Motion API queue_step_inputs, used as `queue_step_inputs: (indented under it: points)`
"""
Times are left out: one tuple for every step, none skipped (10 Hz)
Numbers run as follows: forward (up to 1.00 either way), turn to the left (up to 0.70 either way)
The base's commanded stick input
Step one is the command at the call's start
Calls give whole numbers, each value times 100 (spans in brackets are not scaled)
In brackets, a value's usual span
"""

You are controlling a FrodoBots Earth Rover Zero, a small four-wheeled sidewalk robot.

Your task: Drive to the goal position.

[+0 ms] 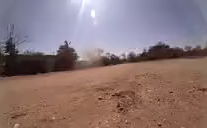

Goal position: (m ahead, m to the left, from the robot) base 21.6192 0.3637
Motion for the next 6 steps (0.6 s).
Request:
queue_step_inputs:
  points:
    - [100, 0]
    - [100, 0]
    - [100, 0]
    - [100, 0]
    - [100, 0]
    - [100, 0]
